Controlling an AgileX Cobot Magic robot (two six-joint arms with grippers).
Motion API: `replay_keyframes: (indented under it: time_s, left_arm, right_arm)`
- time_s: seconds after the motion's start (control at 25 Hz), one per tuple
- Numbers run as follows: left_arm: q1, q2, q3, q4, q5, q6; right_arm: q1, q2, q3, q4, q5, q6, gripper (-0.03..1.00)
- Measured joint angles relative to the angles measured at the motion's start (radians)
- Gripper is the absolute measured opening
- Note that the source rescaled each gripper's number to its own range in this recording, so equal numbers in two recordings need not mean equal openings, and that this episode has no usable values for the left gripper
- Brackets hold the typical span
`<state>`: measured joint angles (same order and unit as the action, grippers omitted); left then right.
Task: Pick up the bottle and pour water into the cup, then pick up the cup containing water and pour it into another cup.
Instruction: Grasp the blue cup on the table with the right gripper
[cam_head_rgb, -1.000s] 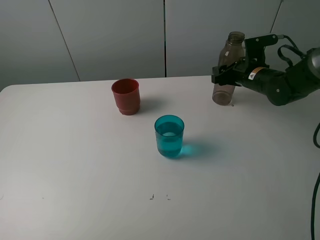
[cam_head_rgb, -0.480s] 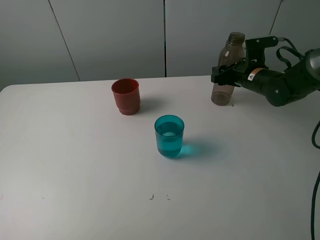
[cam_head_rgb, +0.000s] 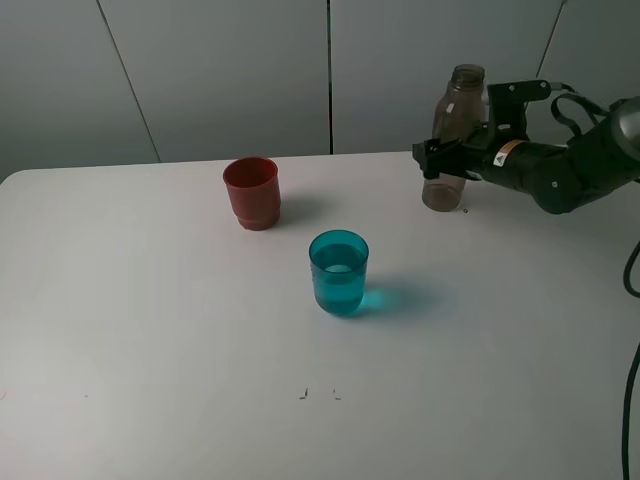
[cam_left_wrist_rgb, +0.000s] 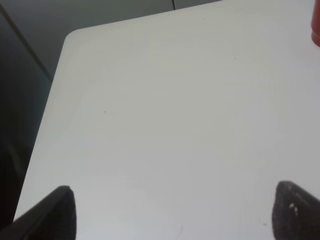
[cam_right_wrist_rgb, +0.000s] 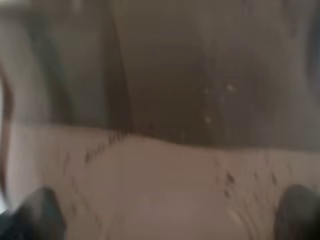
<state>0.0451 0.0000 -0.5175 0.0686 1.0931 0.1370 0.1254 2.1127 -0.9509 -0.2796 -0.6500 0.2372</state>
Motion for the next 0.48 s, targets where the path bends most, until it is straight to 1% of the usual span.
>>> replay_keyframes:
  time_s: [0.12, 0.2, 0.28, 0.48]
  left_arm:
    - [0.000, 0.000, 0.000, 0.000, 0.000, 0.000]
    - [0.000, 0.000, 0.000, 0.000, 0.000, 0.000]
    - [0.000, 0.000, 0.000, 0.000, 0.000, 0.000]
    - [0.000, 0.000, 0.000, 0.000, 0.000, 0.000]
  right_arm:
    - [0.000, -0.026, 0.002, -0.033, 0.063, 0.015, 0.99]
    - [0.000, -0.057, 0.024, -0.043, 0.072, 0.019, 0.99]
    - [0.000, -0.090, 0.056, -0.044, 0.074, 0.019, 0.99]
    - [0.000, -0.172, 0.167, -0.045, 0.138, 0.010, 0.99]
